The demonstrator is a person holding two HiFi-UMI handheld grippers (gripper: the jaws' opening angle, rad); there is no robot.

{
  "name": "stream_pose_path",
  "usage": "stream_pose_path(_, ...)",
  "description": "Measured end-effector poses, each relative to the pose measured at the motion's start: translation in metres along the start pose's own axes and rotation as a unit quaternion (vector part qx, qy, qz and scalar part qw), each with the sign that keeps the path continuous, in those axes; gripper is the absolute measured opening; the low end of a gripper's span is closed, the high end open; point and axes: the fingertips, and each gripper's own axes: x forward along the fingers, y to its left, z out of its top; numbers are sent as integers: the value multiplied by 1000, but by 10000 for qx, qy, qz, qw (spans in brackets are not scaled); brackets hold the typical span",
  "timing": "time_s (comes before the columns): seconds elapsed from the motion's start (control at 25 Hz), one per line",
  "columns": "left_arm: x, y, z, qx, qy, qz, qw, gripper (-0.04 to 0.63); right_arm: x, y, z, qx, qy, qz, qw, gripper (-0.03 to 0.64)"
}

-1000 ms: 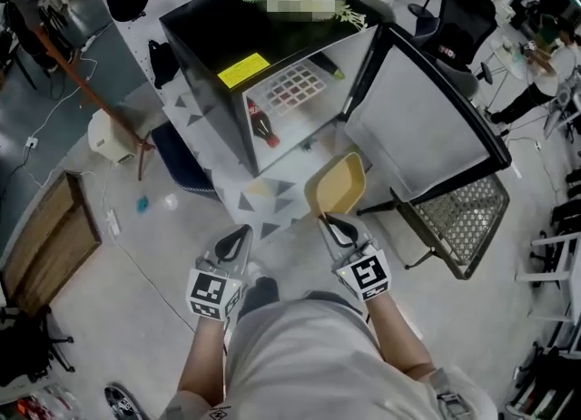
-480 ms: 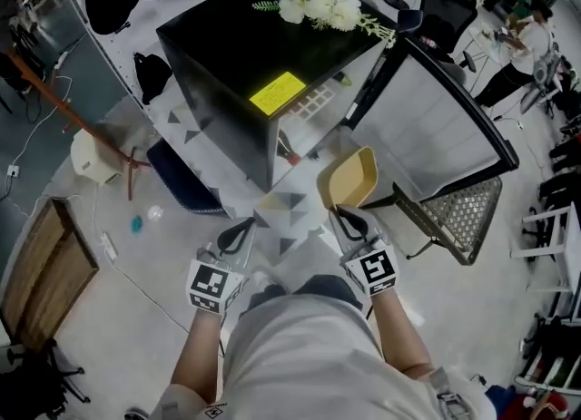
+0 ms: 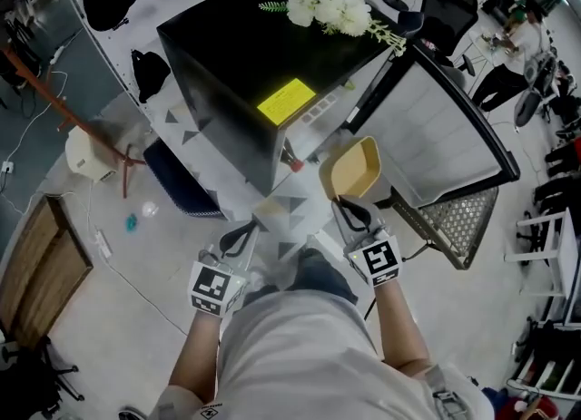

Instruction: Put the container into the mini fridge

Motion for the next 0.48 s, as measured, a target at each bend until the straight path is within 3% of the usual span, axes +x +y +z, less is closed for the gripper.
stream_pose_path(0.48,42,10,3,-252,224,787,9963,11,51,-49,-9,-784,100,1185,9898,21)
